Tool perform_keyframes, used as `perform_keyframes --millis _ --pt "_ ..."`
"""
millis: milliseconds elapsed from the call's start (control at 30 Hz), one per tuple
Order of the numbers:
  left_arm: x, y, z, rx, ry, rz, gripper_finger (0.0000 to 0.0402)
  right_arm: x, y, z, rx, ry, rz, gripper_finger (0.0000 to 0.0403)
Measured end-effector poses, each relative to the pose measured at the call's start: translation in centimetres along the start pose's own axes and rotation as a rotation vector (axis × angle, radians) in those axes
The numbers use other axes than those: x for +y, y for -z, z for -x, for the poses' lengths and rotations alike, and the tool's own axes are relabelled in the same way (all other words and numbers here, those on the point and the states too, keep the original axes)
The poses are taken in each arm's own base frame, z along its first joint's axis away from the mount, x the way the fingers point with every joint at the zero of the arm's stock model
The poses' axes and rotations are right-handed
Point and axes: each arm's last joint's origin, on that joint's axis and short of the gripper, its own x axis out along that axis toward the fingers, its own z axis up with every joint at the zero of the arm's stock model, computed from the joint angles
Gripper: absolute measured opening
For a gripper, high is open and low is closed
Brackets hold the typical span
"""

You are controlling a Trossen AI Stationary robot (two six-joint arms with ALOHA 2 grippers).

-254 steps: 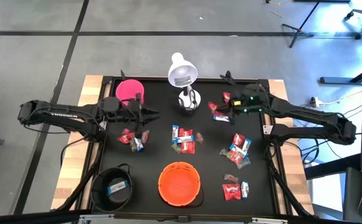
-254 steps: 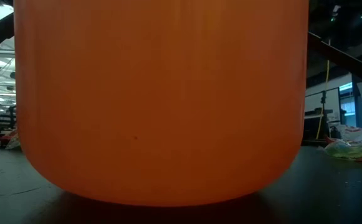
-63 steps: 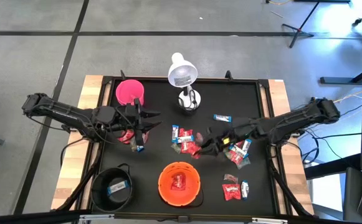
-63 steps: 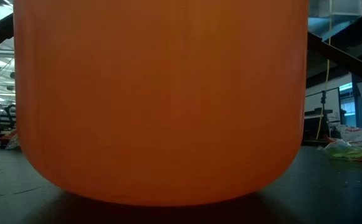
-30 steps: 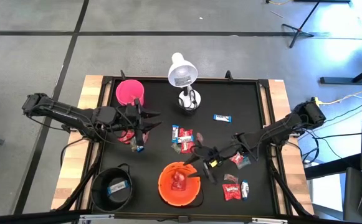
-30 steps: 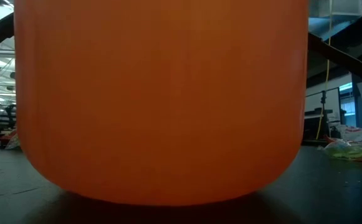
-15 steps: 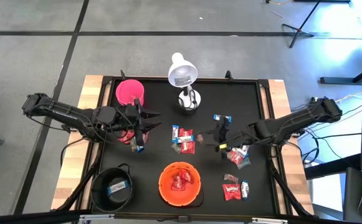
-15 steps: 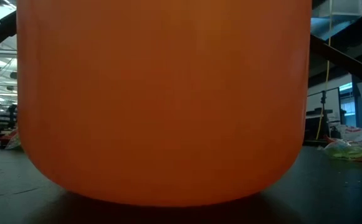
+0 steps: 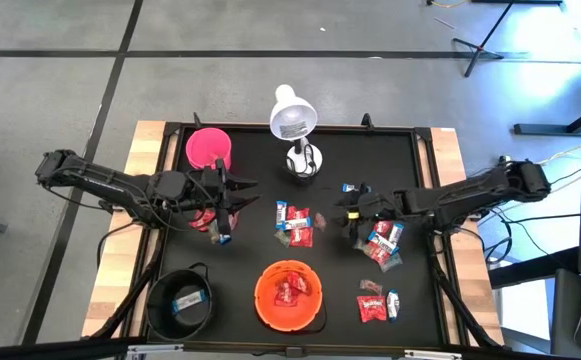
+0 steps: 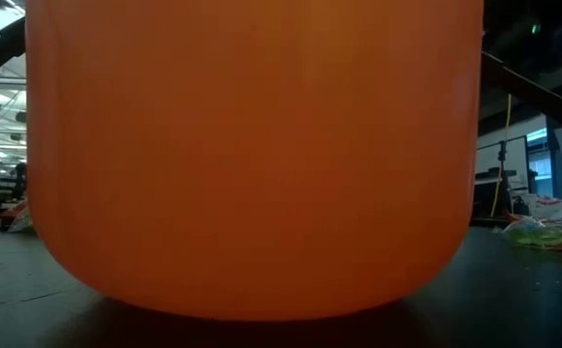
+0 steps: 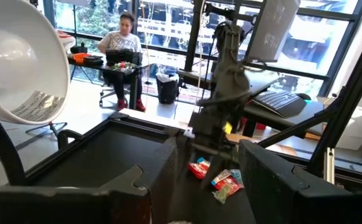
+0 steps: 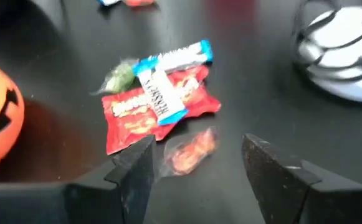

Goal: Sort candy
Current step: Put the orange candy into the pink bucket

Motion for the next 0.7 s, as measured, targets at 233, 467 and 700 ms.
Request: perform_keyframes --millis 233,467,700 --pt "0.0 0.0 0.0 0.002 -0.002 -0.002 0.0162 0.2 1.8 -2.8 0.025 -0.010 -0.024 0.0233" --pt "0.0 0.2 -0.1 0.012 -0.001 0.008 0.0162 0.2 3.3 -5.3 0.076 0.029 -0.033 0.0233" --pt "-0.1 0.4 -0.3 0.026 -0.005 0.008 0.0162 0.0 4.6 -6.4 0.133 0.083 -0.054 0.0232"
